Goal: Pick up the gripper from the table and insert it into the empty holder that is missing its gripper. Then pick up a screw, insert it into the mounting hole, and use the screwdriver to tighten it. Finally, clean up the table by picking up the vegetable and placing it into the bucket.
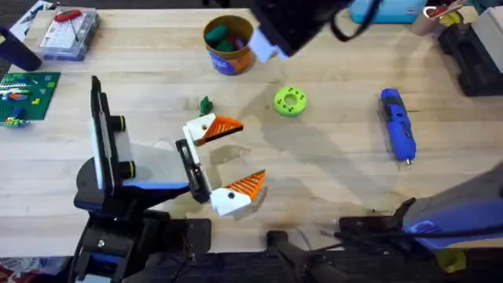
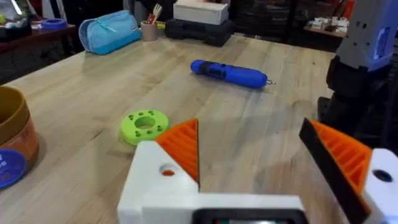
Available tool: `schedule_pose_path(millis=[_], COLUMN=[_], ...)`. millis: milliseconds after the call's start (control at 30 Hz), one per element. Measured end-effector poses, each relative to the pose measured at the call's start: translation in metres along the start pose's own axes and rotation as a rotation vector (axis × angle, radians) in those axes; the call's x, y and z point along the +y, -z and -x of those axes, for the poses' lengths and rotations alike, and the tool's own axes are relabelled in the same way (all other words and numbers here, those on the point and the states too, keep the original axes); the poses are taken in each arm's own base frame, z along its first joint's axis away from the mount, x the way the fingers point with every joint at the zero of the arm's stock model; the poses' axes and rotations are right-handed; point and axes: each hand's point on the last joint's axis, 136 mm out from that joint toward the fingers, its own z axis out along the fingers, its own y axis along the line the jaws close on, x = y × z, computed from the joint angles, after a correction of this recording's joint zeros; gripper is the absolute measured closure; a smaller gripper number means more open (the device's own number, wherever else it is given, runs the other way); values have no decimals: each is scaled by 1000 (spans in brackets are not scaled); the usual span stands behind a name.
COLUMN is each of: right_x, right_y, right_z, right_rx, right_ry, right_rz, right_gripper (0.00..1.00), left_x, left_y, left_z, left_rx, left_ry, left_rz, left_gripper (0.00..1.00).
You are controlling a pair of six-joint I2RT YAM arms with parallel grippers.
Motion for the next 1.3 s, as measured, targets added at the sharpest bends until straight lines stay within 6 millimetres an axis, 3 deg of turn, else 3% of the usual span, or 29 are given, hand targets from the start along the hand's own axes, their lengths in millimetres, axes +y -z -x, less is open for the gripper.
schedule_pose_path(millis=[200,633,1033,1300], right_x=[37,97,112,122], right_y=[-5,-2,0,2], right_z=[19,18,14,-1], right_rx=[-3,-26,-31,11], right_ry=[115,348,420,509], right_rz=[50,110,124,135], right_gripper=[998,998,998,998], left_x=[0,0,0,0], left_y=[0,0,0,0], left_z=[0,0,0,0], left_rx=[0,0,0,0], left_ry=[1,0,1,0], left_rz=[0,0,0,0], left_gripper=[13,13,13,13])
